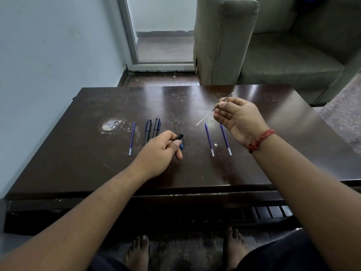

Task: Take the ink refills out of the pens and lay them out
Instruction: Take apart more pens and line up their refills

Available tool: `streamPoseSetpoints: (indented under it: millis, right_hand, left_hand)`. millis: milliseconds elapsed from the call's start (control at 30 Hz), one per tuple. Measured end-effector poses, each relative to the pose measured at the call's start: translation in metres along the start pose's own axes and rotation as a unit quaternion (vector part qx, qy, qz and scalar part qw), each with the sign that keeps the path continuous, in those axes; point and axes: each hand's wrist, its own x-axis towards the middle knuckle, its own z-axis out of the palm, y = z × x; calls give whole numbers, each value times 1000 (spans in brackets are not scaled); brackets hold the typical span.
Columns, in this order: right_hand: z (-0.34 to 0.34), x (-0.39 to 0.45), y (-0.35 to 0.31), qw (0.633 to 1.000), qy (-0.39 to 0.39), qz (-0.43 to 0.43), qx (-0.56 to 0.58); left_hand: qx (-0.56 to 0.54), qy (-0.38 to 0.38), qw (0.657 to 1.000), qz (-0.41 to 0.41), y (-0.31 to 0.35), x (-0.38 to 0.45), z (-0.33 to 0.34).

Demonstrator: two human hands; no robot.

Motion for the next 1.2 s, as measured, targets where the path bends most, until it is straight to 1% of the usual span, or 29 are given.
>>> streamPoseSetpoints:
  millis: [133,267,400,933,1033,1133,1200]
  right_hand:
    - [9,-4,5,1000,-19,3,1]
    - [16,-10,10,998,-52,4,-24]
    - [21,-13,13,997,-66,-1,-47]
    - [23,-17,15,996,-60,-4,-70]
    - [27,-20,19,993,-88,6,-80]
    - [32,-25,24,984,-125,9,-126]
    - [35,-26,28,979,-136,10,-148]
  left_hand:
    - [4,-5,1000,8,2,-1,2]
    - [16,-2,1000,14,2,-1,1]
    - [23,2,1000,17,2,-1,0]
    - [31,4,999,19,2,0,-1]
    - [28,1,999,17,2,0,0]
    - [27,1,999,18,1,0,-1]
    - [32,2,999,24,1,0,-1]
